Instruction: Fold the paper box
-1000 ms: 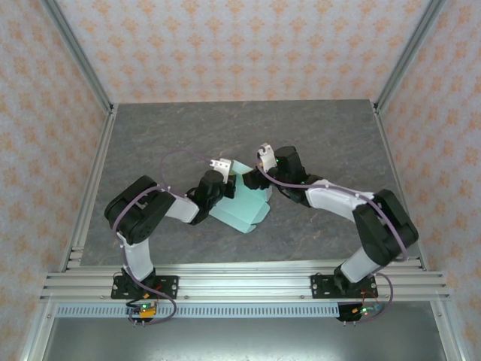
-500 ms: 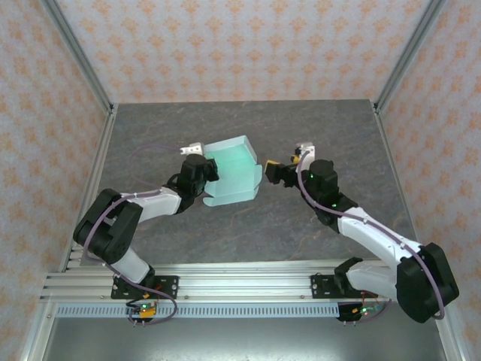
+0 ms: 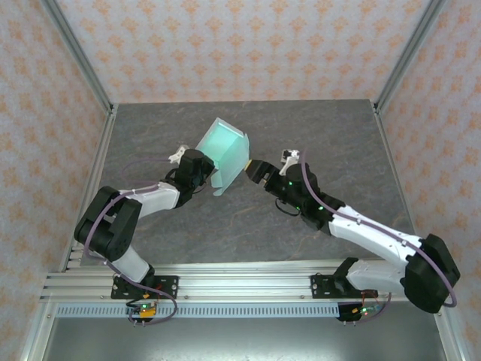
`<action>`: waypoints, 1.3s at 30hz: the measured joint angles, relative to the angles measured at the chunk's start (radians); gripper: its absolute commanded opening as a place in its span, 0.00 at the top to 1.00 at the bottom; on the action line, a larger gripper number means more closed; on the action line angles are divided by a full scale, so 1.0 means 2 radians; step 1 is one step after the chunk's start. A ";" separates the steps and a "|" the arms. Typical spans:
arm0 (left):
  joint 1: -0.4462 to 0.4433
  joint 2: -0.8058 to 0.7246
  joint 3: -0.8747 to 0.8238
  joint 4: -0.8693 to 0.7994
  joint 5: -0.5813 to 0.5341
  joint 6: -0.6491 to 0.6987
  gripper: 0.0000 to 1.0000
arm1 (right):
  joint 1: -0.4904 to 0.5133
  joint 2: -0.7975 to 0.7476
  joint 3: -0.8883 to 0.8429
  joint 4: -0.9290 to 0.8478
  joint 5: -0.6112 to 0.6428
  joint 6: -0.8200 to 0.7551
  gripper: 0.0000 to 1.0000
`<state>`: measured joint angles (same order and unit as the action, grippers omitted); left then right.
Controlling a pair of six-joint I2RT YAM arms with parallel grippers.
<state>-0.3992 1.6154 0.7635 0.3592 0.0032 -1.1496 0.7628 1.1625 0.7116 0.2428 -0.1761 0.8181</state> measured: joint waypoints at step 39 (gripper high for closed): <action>-0.003 -0.259 -0.058 -0.051 0.058 0.092 0.00 | -0.062 0.097 0.164 -0.257 0.038 -0.444 0.96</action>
<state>-0.4049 1.0966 0.6483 0.2581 0.1200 -0.9665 0.6388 1.3567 1.0405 -0.2714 -0.0998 -0.0708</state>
